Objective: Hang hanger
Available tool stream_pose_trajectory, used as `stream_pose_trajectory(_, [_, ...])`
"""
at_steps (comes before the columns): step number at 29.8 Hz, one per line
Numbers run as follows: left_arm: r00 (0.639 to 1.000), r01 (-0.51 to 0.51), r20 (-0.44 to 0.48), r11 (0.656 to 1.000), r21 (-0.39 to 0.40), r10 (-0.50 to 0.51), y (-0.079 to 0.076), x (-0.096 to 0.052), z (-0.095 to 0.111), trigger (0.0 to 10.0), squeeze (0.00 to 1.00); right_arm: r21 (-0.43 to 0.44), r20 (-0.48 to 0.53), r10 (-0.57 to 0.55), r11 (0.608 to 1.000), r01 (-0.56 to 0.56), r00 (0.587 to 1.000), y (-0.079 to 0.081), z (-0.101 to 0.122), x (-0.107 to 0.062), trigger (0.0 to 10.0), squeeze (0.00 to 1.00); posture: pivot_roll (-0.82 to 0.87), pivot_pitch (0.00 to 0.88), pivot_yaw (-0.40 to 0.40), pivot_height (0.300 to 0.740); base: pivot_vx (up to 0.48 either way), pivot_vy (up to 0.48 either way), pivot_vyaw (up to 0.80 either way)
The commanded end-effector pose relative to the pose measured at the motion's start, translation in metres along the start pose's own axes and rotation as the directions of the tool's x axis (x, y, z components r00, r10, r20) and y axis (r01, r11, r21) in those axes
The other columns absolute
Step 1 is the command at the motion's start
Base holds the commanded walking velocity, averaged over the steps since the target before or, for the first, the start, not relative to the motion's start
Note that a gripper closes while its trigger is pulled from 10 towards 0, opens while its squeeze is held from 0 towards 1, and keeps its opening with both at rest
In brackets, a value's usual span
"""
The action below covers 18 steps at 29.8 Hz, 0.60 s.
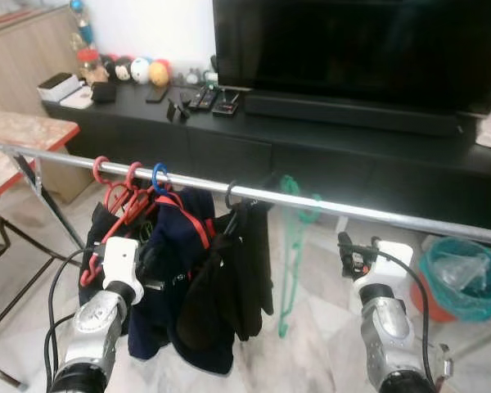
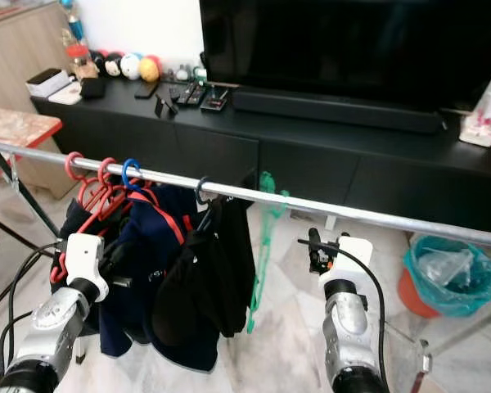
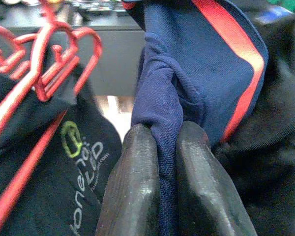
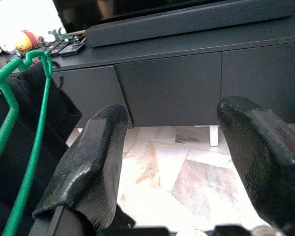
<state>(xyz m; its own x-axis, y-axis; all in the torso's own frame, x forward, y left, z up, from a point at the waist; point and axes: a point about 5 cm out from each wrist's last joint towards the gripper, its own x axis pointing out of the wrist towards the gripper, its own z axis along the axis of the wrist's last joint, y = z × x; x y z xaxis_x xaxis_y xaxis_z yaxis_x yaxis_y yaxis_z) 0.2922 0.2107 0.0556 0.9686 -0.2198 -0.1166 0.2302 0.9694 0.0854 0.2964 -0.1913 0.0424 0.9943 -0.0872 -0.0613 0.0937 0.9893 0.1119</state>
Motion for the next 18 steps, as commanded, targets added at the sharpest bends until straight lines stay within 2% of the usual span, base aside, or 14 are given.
stream_pose_trajectory(1, [1.000,0.017,0.022,0.999,0.039,-0.017,-0.002,-0.002,0.003,10.0,0.00,-0.004,-0.005,-0.009,1.000,0.009,1.000,0.000,-0.002,-0.001,10.0,0.00,0.03,0.000,0.054,0.740,0.000,0.000,0.00])
stream_pose_trajectory(4, [0.998,0.061,0.010,0.994,0.092,-0.062,-0.008,-0.005,0.000,10.0,0.00,-0.005,-0.015,-0.018,1.000,0.018,1.000,-0.002,-0.004,-0.002,10.0,0.00,0.03,0.002,0.053,0.740,0.000,0.000,0.00])
stream_pose_trajectory(8, [0.990,0.141,-0.040,0.983,0.120,-0.137,-0.016,-0.010,-0.009,10.0,0.00,-0.006,-0.011,-0.018,1.000,0.018,1.000,-0.002,-0.003,-0.002,10.0,0.00,0.03,0.014,0.065,0.740,0.000,0.000,0.00])
stream_pose_trajectory(13, [0.995,0.097,-0.030,0.986,0.134,-0.094,-0.011,-0.005,-0.004,10.0,0.00,0.003,-0.008,-0.024,1.000,0.024,1.000,0.001,-0.004,-0.003,10.0,0.00,0.03,0.013,0.074,0.740,0.000,0.000,0.00])
stream_pose_trajectory(14, [0.998,0.059,-0.005,0.989,0.138,-0.059,-0.008,-0.002,0.001,10.0,0.00,0.003,-0.010,-0.023,1.000,0.023,1.000,0.003,-0.005,-0.003,10.0,0.00,0.03,0.012,0.075,0.740,0.000,0.000,0.00])
stream_pose_trajectory(18, [0.999,0.013,0.039,0.991,0.131,-0.018,-0.003,0.001,0.009,10.0,0.00,0.005,-0.010,-0.024,1.000,0.024,1.000,0.003,-0.006,-0.004,10.0,0.00,0.02,0.014,0.078,0.740,0.000,0.000,0.00])
